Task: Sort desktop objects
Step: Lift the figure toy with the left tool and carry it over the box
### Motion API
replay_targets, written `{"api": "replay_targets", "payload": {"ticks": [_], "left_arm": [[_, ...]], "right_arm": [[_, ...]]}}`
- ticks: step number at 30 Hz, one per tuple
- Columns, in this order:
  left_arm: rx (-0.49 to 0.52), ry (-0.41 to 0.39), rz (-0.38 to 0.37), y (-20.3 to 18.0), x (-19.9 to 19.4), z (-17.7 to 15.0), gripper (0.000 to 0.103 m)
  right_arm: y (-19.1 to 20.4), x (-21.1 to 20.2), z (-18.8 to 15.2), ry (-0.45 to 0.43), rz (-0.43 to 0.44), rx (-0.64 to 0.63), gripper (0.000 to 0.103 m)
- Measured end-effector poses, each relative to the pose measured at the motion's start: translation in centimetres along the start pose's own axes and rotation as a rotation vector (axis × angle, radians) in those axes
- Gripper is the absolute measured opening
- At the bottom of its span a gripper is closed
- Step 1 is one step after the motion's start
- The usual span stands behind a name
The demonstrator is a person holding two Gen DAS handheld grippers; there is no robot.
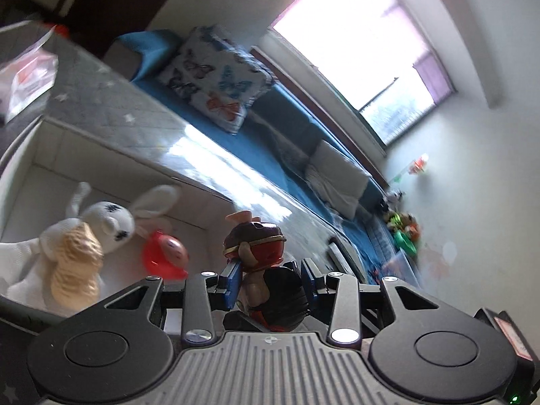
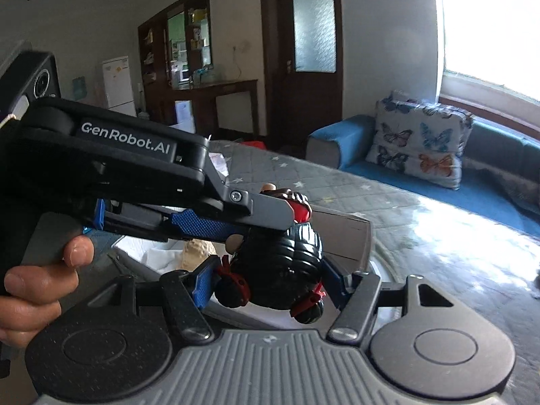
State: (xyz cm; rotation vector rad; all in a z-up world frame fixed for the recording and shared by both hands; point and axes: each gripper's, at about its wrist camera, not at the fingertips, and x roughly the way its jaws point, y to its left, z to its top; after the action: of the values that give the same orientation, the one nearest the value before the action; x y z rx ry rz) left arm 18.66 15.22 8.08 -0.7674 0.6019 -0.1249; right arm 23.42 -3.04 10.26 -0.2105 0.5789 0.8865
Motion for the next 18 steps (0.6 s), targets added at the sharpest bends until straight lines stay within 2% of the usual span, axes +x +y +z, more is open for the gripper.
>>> {"api": "replay_targets", "payload": {"ticks": [8,13,18], "left_arm": [[-0.112,0.007,0.096,4.7,0.5,0.9,0.041],[-0.118,0.017,0.149,6.0,0.7,1.4,0.041],[-0.127,0.037,0.174,6.7,1.2,1.3,0.041]], "right_arm": [[-0.2,5.7,0.9,0.108,0.123,-0.018,0.065],[-0.3,8.2,0.9,0.161,0.188,0.013,0.065],[-0.1,9.3,0.2,0.205,0.209,0.023,0.065]]}}
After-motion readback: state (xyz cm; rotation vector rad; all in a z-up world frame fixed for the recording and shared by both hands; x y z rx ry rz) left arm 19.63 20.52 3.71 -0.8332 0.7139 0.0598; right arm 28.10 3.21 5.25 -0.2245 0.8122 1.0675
